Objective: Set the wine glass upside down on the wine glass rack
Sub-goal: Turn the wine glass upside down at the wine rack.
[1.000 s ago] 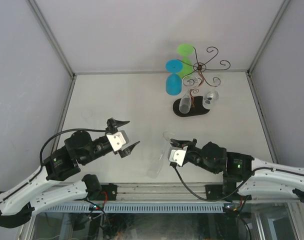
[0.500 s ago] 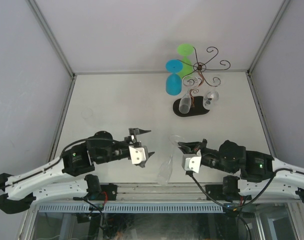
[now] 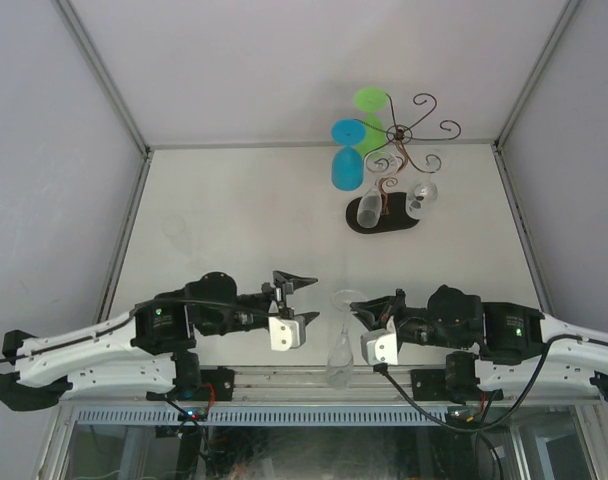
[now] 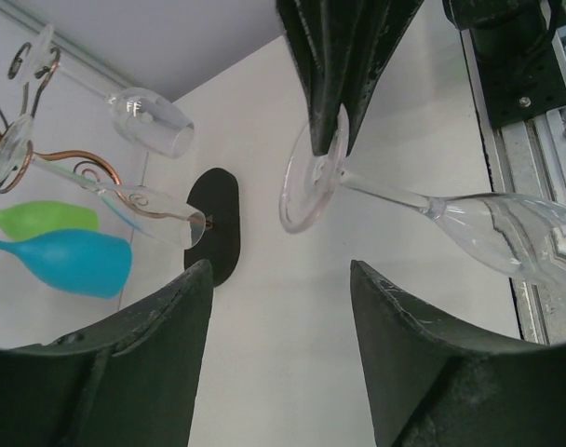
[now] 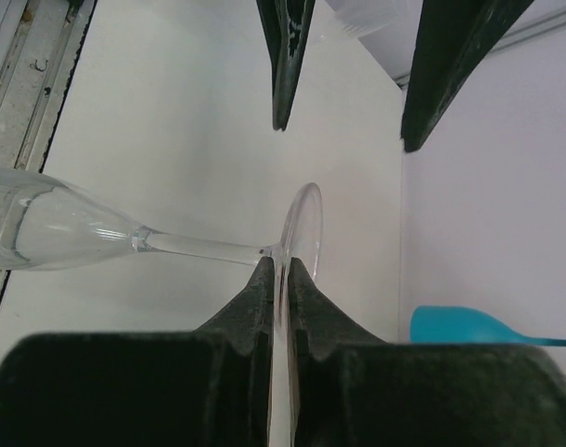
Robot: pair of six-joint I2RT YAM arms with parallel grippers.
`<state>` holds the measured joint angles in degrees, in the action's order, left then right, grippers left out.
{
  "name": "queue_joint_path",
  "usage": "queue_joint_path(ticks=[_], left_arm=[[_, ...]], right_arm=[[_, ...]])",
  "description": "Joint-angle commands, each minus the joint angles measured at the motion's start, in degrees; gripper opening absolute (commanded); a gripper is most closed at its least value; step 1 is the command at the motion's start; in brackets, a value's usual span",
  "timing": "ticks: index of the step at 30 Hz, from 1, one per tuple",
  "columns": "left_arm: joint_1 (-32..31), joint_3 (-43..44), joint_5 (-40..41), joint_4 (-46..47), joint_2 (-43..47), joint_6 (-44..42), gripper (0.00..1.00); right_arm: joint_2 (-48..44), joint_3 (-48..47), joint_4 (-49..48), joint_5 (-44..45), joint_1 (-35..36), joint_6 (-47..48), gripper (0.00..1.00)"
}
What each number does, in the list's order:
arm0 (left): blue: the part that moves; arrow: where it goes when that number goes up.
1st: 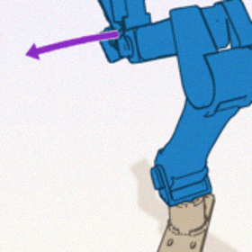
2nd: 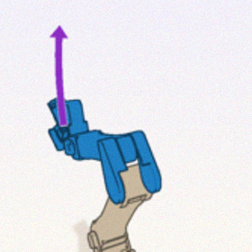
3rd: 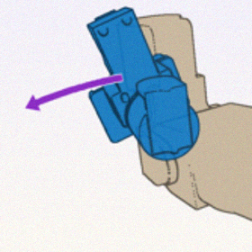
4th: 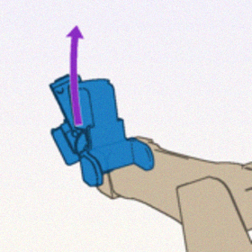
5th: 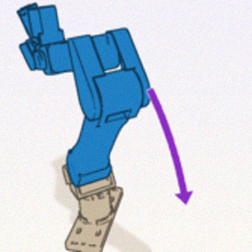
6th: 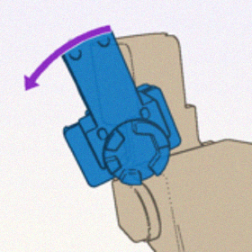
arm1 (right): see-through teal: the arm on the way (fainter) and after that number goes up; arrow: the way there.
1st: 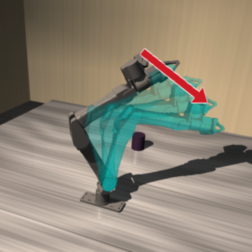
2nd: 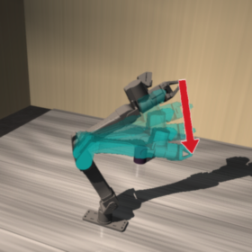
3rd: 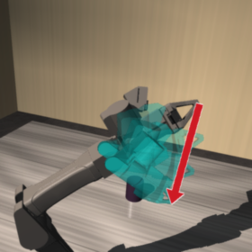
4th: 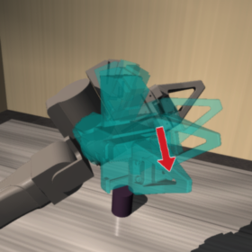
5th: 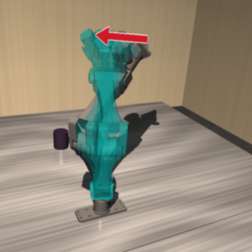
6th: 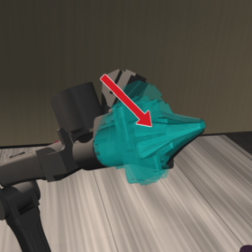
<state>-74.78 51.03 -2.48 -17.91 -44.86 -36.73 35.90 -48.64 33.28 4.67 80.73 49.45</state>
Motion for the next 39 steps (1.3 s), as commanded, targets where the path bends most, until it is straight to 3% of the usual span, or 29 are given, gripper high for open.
queue_joint_path(ticks=[1,21,28,34,36,39], left_arm=[[-1.44,2.04,0.90,1.67,-1.98,-2.73,0.63],[-4.53,3.82,0.78,1.56,-5.68,-4.44,0.37],[-4.69,3.72,2.21,1.74,-6.39,-4.93,0.21],[-4.67,3.65,3.34,2.15,-6.33,-5.03,0.01],[-4.67,3.47,3.95,2.34,-6.28,-5.13,0.00],[-4.68,2.91,5.14,2.77,-6.04,-5.43,0.00]], right_arm=[[1.10,-3.74,-3.23,-1.81,0.50,2.66,0.00],[6.66,-6.95,-4.59,-6.06,0.24,2.79,0.00],[7.08,-7.74,-4.97,-6.80,-0.69,0.44,0.00],[6.98,-7.87,-5.62,-7.25,-1.44,-0.95,0.00],[6.77,-7.87,-6.24,-6.92,-1.58,-1.34,0.00],[6.28,-7.95,-7.25,-5.75,-1.54,-2.88,0.10]])
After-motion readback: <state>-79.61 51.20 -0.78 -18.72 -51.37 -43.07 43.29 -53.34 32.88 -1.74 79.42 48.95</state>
